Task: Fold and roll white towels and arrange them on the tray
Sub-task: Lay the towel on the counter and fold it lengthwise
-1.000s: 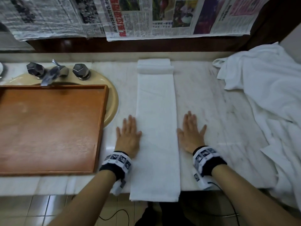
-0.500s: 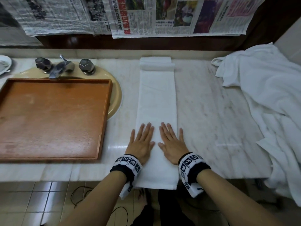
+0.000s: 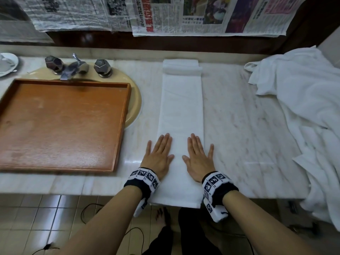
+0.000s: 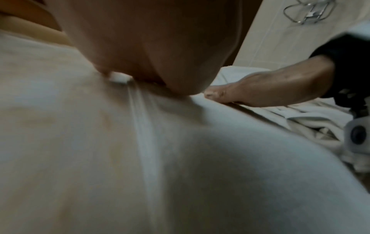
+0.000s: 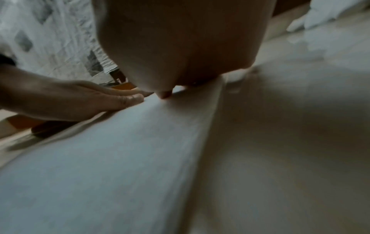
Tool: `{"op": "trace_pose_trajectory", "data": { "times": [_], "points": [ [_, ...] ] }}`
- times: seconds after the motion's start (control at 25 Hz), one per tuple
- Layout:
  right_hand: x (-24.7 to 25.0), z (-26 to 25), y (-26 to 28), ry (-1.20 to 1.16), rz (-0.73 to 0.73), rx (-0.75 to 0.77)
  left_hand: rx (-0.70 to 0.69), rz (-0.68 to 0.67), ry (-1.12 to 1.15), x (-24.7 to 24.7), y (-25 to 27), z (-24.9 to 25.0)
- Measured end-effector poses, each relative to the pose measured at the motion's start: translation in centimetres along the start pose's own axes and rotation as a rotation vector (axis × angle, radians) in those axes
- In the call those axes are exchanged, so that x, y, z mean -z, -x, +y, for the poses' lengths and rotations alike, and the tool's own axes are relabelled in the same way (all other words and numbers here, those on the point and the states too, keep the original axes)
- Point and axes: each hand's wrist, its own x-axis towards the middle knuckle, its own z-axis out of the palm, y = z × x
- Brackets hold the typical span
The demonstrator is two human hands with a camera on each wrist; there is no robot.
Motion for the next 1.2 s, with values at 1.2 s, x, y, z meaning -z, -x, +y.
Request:
{"op": "trace_pose_trajectory", "data": {
  "times": [1.2],
  "points": [
    [-2.7, 0.1, 4.3, -0.457, 0.244, 0.437, 0.637, 0.185, 0.822, 0.7, 5.8, -2.4]
  ]
}}
